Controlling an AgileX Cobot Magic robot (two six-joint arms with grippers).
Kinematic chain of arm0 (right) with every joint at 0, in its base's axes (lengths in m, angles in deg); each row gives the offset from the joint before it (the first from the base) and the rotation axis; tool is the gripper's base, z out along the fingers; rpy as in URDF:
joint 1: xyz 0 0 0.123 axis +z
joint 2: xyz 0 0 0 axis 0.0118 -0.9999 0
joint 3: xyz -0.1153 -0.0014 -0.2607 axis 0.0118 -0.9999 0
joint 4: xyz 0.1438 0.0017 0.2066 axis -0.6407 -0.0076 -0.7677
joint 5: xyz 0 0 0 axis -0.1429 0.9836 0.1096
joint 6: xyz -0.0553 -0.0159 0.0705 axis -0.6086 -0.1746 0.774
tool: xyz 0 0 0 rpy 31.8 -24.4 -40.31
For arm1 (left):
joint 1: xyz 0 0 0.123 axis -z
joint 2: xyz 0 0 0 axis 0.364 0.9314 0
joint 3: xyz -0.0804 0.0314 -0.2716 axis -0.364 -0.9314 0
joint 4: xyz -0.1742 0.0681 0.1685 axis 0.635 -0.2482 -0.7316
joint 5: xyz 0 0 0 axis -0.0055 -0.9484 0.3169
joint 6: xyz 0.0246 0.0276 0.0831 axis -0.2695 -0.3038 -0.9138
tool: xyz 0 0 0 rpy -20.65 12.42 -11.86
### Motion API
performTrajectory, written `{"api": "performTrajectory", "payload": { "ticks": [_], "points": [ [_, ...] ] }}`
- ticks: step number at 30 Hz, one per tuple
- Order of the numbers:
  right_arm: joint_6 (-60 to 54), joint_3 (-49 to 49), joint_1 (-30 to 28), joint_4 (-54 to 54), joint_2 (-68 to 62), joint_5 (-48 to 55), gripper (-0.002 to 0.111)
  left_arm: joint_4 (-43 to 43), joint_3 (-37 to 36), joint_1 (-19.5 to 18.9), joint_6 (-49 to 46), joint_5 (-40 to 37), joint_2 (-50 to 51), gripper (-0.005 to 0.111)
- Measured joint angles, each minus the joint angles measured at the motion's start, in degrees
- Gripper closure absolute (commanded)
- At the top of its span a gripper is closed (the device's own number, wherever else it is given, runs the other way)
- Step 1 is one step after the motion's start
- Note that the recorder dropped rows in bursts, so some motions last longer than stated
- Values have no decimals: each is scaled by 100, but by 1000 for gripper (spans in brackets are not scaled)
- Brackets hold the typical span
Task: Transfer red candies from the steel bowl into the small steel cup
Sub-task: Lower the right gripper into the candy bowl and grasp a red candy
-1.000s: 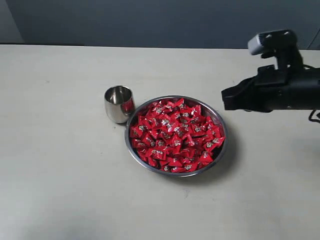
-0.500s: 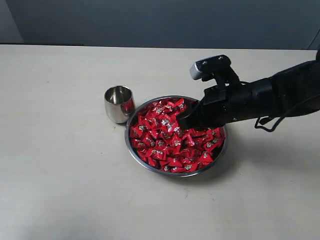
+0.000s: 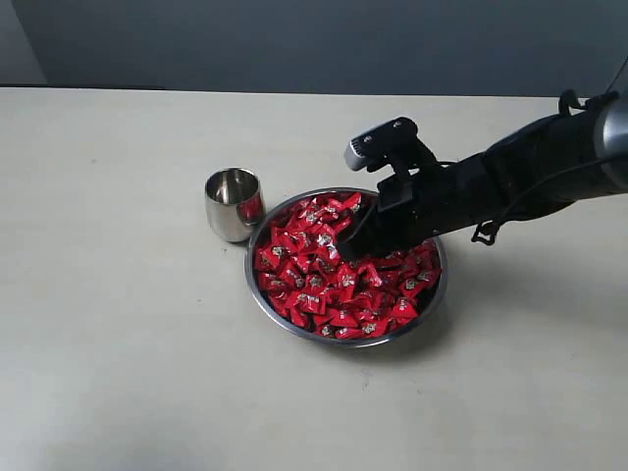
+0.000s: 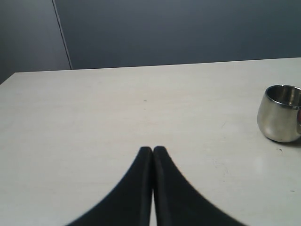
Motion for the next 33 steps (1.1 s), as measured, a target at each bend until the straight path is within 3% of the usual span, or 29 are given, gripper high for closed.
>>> {"api": "performTrajectory", "payload": {
  "ticks": [10,16,33],
  "points": [
    [66,132,302,202,-108,-81,73,0,0,0,0,0,0,106],
    [486,134,562,889,-110,-538,73,0,0,0,0,0,0,106],
    [1058,134,576,1505,-169,-900,73,0,0,0,0,0,0,106]
  ]
}}
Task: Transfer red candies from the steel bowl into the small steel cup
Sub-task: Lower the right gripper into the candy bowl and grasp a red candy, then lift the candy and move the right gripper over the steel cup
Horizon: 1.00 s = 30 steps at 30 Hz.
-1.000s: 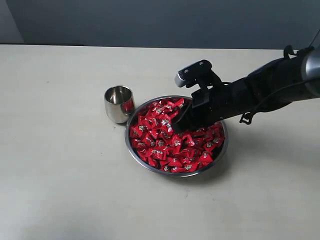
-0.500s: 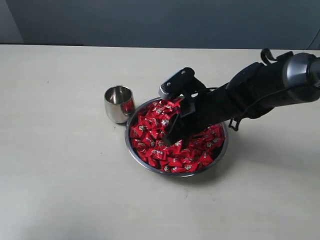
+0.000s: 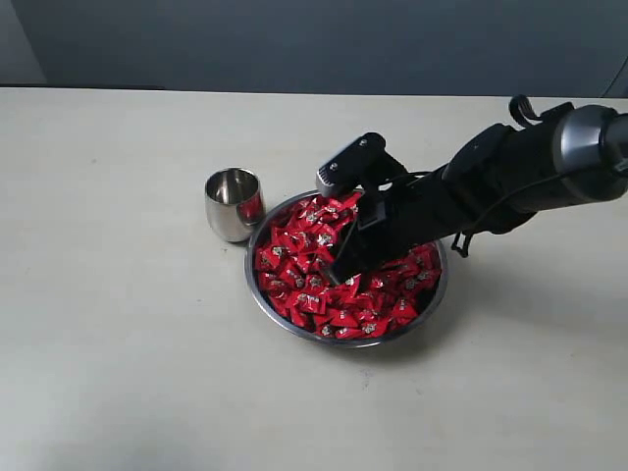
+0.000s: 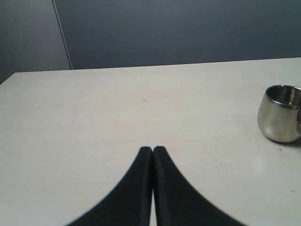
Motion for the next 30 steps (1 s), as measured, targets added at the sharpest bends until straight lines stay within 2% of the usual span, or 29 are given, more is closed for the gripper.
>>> {"api": "performTrajectory", "payload": {
  "ticks": [13,15,21,30],
  "points": [
    [119,10,0,113,-104,0,74,0,0,0,0,0,0,106],
    [133,10,0,122,-104,0,78,0,0,0,0,0,0,106],
    [169,10,0,125,-104,0,101,0,0,0,0,0,0,106],
    [183,10,0,136,-51,0,102,0,0,0,0,0,0,106]
  ]
}}
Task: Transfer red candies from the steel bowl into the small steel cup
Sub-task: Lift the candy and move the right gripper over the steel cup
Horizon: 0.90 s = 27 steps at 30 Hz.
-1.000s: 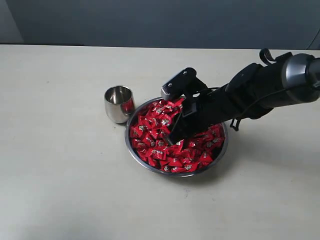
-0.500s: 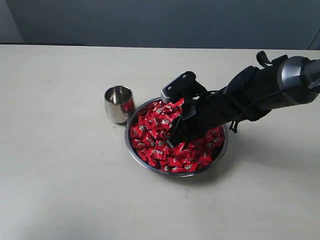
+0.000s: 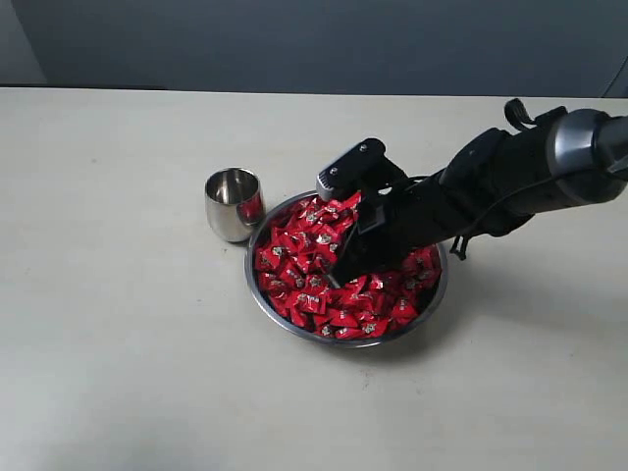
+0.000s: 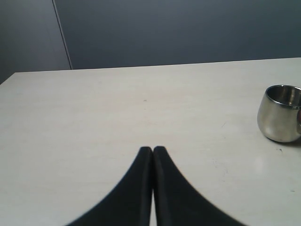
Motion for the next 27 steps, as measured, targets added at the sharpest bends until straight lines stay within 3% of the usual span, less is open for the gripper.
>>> {"api": "performTrajectory", "payload": {
  "ticks": [17,21,27],
  "points": [
    [72,125,0,-37,824,-380,102,0,0,0,0,0,0,106],
    [72,688,0,-270,824,-334,102,0,0,0,0,0,0,106],
    [91,2016,8,-502,147,554,102,0,0,0,0,0,0,106]
  ]
}}
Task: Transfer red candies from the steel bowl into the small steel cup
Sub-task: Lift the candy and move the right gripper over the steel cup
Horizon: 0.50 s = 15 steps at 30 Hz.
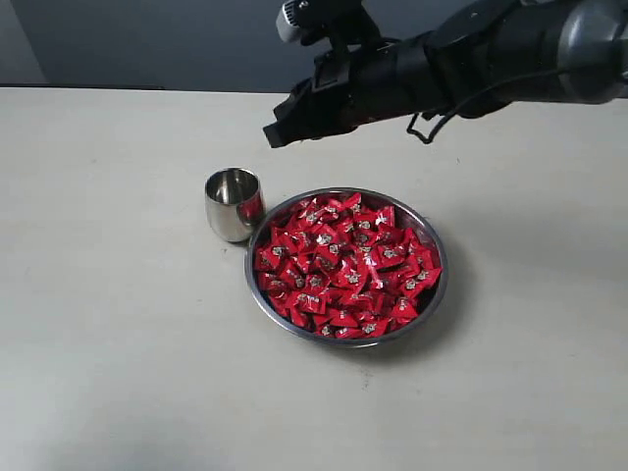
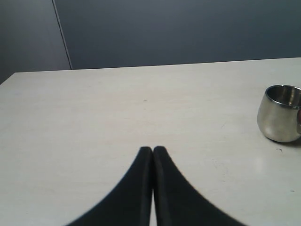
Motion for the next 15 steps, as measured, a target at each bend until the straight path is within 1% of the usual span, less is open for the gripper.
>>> {"api": "performTrajectory", "payload": {
  "ticks": [3,8,12,15],
  "points": [
    [-10,483,62,-65,-537,331,102,0,0,0,0,0,0,106],
    [-36,1428,405,-51,-1399,618,102,0,0,0,0,0,0,106],
    [16,1806,506,3,-1758,727,102,0,0,0,0,0,0,106],
    [68,1886,515,93,-1884,727,102,0,0,0,0,0,0,106]
  ]
}}
